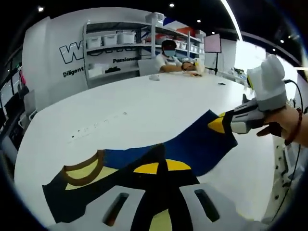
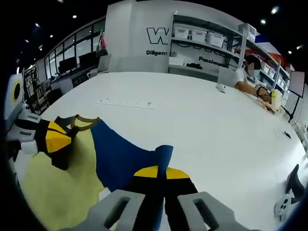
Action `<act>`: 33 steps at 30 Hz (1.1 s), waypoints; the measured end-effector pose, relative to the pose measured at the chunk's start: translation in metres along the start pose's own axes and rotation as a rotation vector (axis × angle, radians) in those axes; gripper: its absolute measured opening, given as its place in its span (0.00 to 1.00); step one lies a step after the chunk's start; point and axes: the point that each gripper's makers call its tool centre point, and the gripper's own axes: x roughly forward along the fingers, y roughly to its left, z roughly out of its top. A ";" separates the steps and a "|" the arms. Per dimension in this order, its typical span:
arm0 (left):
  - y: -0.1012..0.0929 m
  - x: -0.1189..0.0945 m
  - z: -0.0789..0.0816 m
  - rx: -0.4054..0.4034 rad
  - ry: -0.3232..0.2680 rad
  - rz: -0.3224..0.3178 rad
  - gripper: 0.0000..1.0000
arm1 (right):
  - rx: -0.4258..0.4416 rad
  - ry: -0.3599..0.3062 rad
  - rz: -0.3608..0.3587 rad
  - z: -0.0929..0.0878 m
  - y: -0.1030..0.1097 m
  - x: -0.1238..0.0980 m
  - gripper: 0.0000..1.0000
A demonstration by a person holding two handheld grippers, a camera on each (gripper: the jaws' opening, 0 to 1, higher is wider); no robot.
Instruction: Fold the garment on the visible template until the final outline fits inside the template.
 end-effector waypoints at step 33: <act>0.039 -0.074 0.022 -0.045 -0.137 0.019 0.62 | 0.031 0.082 -0.006 -0.032 -0.023 0.011 0.04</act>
